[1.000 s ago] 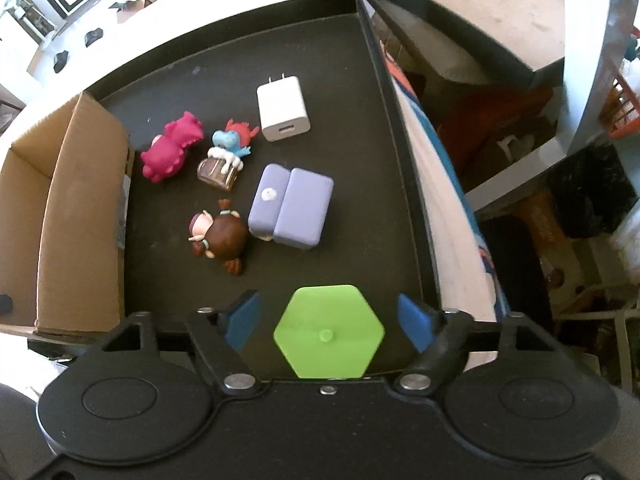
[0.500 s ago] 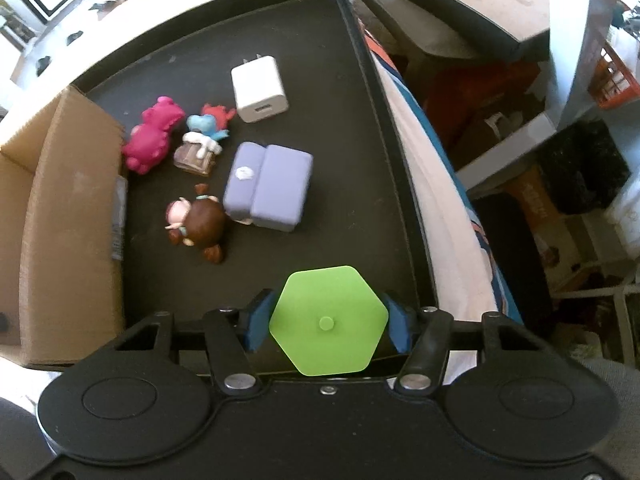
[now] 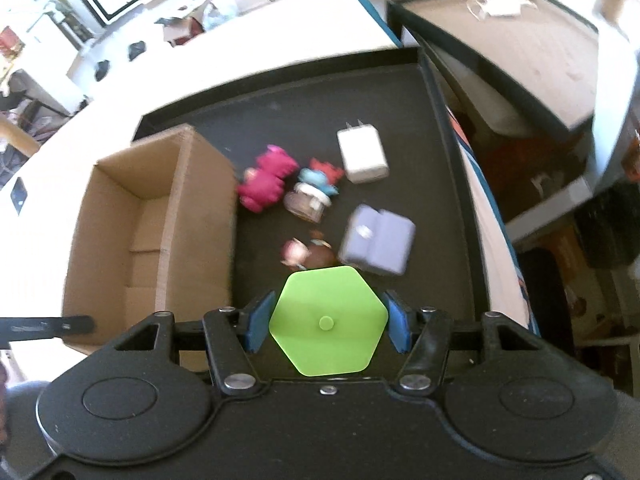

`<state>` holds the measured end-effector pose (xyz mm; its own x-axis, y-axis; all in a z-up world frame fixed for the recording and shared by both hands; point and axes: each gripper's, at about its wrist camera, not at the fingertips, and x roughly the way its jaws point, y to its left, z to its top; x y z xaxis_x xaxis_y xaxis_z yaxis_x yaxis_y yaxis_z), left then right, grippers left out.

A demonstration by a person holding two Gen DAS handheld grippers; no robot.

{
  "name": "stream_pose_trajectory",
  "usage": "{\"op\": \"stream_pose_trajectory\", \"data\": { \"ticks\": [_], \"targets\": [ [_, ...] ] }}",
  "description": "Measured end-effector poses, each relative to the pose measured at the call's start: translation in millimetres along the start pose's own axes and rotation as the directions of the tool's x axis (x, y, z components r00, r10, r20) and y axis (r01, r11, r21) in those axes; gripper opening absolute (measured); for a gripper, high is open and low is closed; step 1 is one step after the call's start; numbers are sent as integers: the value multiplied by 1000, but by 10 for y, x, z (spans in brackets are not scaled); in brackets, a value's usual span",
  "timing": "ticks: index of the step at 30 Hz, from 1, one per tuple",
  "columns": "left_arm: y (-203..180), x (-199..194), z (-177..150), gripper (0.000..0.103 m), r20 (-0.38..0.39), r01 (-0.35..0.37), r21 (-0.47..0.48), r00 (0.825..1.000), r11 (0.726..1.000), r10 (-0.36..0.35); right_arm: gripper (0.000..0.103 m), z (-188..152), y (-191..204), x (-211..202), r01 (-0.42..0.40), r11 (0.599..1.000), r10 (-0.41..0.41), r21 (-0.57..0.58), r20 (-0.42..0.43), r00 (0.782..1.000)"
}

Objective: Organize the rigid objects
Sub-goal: 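Lift the green container with the right gripper and drop it into the cardboard box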

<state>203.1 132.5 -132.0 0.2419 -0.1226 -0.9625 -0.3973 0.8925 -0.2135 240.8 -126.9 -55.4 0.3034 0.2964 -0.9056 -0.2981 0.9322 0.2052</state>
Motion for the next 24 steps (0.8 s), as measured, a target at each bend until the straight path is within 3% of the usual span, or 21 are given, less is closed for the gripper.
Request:
{"op": "stream_pose_trajectory", "data": {
  "ticks": [13, 24],
  "targets": [
    [24, -9, -14, 14, 5, 26, -24, 1000, 999, -26, 57, 329, 576, -207, -32, 994, 38, -109, 62, 997],
    [87, -22, 0, 14, 17, 12, -38, 1000, 999, -11, 57, 402, 1035, -114, -62, 982, 70, -181, 40, 997]
  ]
}}
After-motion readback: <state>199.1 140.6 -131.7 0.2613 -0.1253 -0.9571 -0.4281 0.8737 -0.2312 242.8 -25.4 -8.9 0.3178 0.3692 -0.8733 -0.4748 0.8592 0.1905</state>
